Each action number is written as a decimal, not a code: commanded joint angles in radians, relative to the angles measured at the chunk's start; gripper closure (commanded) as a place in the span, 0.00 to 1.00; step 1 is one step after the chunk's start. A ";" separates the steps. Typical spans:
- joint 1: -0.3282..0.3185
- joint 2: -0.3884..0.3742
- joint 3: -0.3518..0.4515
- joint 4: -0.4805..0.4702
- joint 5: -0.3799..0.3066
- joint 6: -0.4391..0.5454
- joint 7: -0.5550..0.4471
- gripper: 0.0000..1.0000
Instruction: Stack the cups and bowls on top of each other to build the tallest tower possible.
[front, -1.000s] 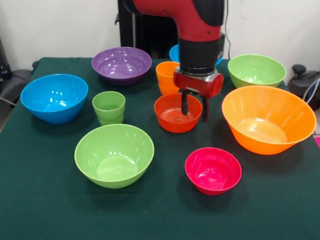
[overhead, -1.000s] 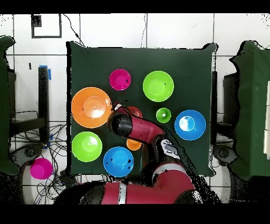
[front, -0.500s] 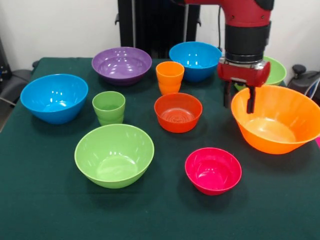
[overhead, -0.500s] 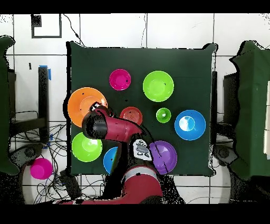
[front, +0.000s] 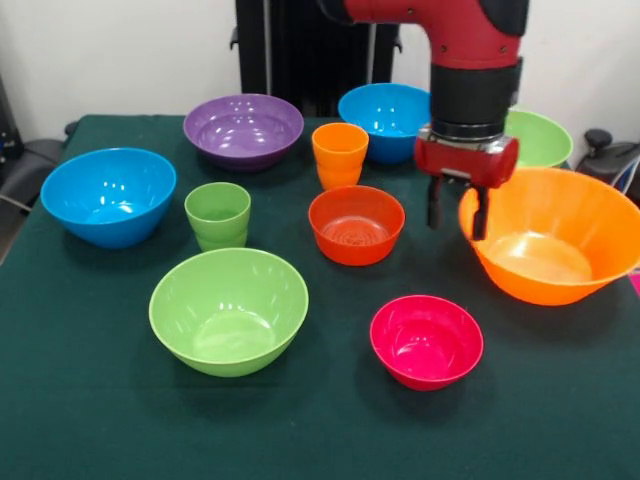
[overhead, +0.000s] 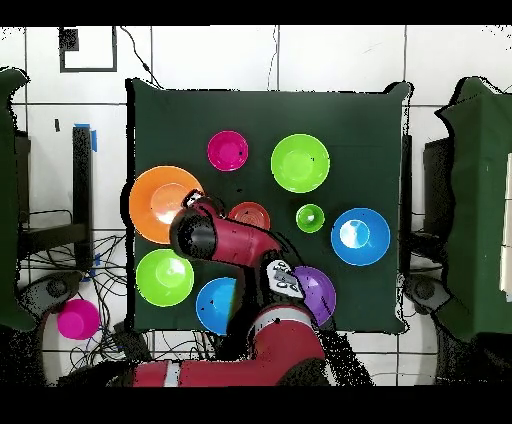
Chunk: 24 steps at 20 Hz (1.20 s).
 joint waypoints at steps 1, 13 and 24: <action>-0.103 0.111 0.084 -0.132 -0.118 -0.064 0.002 0.00; -0.091 0.076 0.061 -0.146 -0.145 0.030 0.026 0.00; -0.085 0.073 0.067 -0.116 -0.129 0.023 0.061 0.00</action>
